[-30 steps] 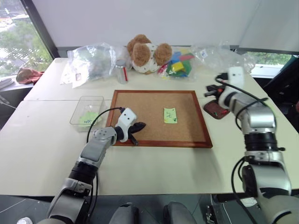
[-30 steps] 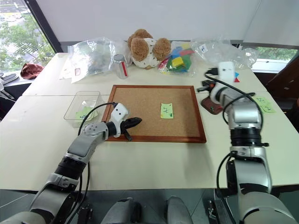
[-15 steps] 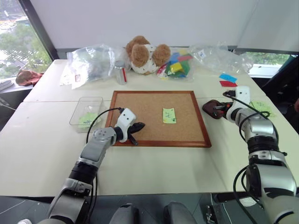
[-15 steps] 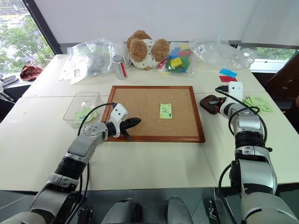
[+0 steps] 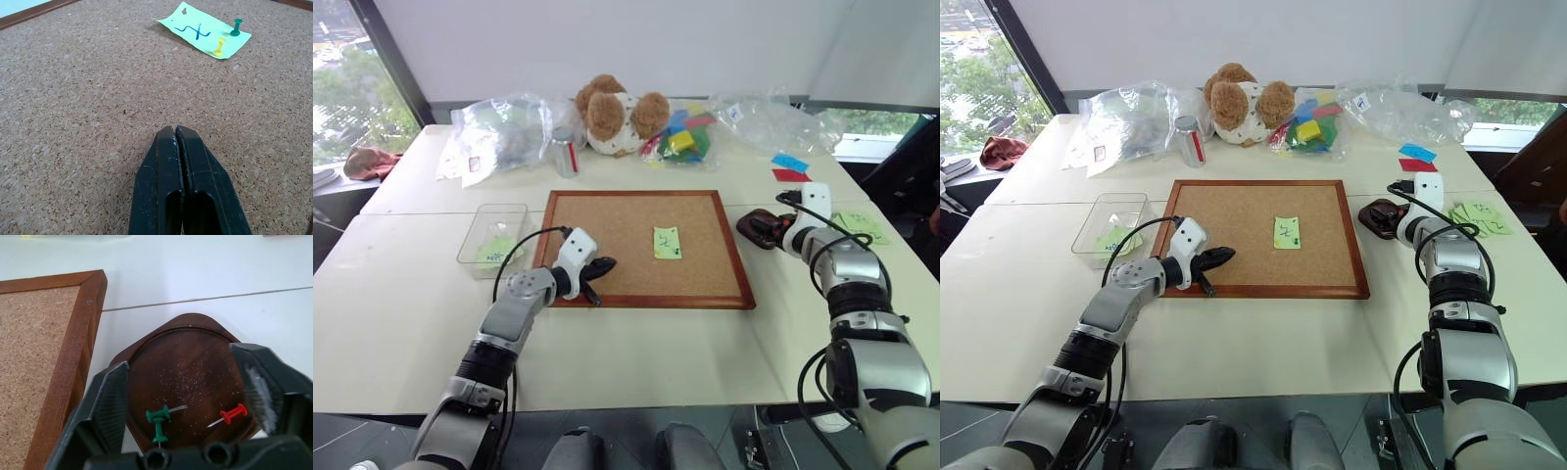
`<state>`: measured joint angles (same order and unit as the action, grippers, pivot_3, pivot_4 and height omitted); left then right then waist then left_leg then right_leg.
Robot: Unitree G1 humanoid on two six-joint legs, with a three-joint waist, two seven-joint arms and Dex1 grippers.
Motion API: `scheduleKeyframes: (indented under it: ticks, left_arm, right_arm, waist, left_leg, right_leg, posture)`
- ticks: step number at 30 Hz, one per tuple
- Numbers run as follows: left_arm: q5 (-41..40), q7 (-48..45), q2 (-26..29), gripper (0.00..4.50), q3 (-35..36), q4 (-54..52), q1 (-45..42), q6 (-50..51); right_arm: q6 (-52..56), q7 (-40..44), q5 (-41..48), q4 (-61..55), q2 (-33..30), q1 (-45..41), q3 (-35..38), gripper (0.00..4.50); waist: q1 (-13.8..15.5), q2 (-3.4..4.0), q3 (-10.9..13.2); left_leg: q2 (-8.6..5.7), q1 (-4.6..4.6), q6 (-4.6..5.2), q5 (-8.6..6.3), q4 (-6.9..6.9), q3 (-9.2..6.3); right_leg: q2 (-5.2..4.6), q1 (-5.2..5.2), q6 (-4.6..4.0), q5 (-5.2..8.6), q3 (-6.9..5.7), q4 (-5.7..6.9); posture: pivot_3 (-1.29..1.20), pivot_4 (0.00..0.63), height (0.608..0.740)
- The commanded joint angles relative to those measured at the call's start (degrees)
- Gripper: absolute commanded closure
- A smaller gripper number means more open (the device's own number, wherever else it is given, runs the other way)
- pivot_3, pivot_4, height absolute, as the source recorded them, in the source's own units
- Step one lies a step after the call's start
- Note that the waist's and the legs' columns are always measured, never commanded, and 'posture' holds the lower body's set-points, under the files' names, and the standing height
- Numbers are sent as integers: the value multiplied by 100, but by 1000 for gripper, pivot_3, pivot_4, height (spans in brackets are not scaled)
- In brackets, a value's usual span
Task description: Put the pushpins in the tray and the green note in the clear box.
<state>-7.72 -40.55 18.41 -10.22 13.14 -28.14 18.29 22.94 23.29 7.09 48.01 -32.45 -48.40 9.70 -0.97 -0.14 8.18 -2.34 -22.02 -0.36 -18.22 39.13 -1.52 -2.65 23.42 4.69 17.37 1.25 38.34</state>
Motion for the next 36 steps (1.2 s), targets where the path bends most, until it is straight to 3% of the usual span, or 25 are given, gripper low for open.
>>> scheduleKeyframes:
  ticks: [1, 4, 12, 15, 17, 25, 36]
  left_arm:
    - [134, -46, 67, 4500, -128, 156, 223, 211]
    - [140, -44, 58, 4500, -140, 162, 206, 211]
    - [142, -68, 53, 4500, -135, 231, 154, 180]
    - [149, -69, 37, 4500, -141, 270, 131, 166]
    - [147, -69, 30, 4500, -138, 288, 119, 163]
    - [138, -70, 32, 4500, -122, 301, 114, 179]
    - [136, -20, 54, 4500, -100, 185, 179, 234]
  right_arm:
    - [103, 25, 84, -509, -74, -133, 86, 1147]
    - [399, 167, 166, -1108, -103, -2, 64, 1147]
    - [2230, 738, 866, -4567, 104, 1097, -342, 1147]
    - [2666, 689, 1006, -5447, 308, 1444, -596, 1981]
    - [2816, 580, 954, -5743, 426, 1609, -788, 2957]
    - [2478, 336, 654, -5553, 759, 1865, -1338, 2957]
    - [1931, 453, 453, -4723, 950, 1654, -1490, 2957]
  waist:
    - [-5, 0, 0]
    - [-1, 0, 0]
    - [16, 1, 0]
    - [20, 2, -1]
    - [22, 2, -1]
    - [21, 1, -1]
    - [14, 1, -1]
  left_leg:
    - [0, 0, 0, 0, -1, 0]
    - [1, -1, 0, 0, -2, 0]
    - [2, -6, 11, -7, -3, -4]
    - [2, -5, 28, -16, -2, -4]
    - [2, -5, 31, -18, -2, -5]
    - [1, -5, 26, -15, -1, -5]
    - [1, -3, 10, -6, -1, -5]
  right_leg:
    - [0, 1, 0, 0, 0, 0]
    - [0, 2, 0, 0, 0, 0]
    - [0, 3, 0, 0, -1, -6]
    - [0, 2, 0, 0, 0, -6]
    - [0, 2, 0, 0, -1, -6]
    - [0, 2, 0, 0, -2, -7]
    - [0, 1, 0, 0, -3, -7]
  posture:
    - [0, 150, 740]
    - [0, 150, 740]
    - [0, 150, 740]
    - [0, 150, 740]
    - [0, 150, 740]
    - [0, 150, 740]
    - [0, 150, 740]
